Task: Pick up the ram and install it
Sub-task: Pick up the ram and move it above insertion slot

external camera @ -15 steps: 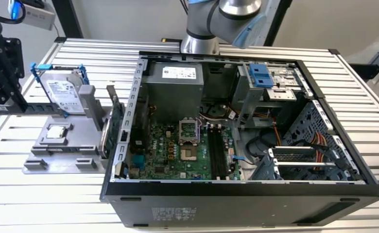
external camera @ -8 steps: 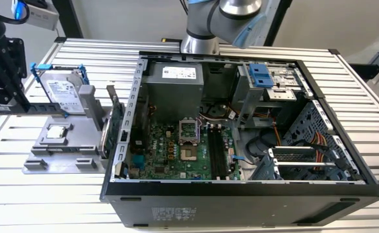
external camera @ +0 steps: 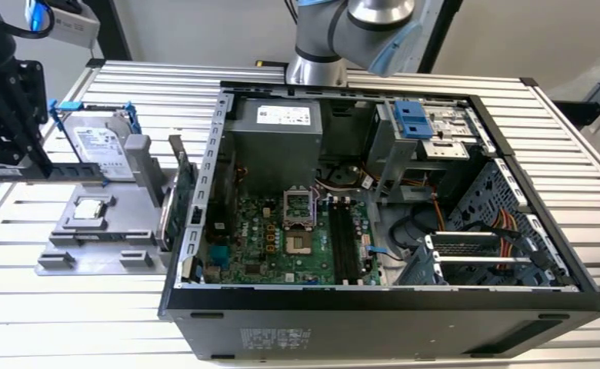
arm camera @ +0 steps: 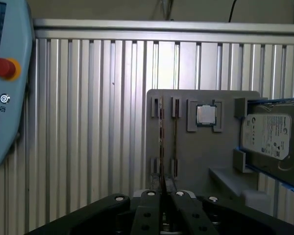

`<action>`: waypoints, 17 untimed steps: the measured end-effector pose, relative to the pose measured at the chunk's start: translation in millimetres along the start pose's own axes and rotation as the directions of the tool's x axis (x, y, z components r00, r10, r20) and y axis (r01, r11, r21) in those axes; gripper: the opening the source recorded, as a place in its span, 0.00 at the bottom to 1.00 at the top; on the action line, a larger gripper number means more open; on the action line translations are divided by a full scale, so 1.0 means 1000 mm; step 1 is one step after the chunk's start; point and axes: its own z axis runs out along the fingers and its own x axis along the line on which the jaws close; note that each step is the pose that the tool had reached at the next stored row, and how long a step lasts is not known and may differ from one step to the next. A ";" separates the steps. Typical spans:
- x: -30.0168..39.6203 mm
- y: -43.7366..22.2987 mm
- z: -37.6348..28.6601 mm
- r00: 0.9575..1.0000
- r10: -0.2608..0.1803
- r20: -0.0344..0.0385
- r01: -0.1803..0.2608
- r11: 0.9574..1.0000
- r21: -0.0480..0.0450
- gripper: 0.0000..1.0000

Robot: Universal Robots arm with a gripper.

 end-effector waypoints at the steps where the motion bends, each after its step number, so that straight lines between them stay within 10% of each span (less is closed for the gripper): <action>1: 0.0000 -0.0002 0.0000 1.000 0.000 0.000 0.000 1.000 0.000 0.00; 17: 0.0002 -0.0142 -0.0004 1.000 0.000 0.000 0.000 1.000 0.000 0.00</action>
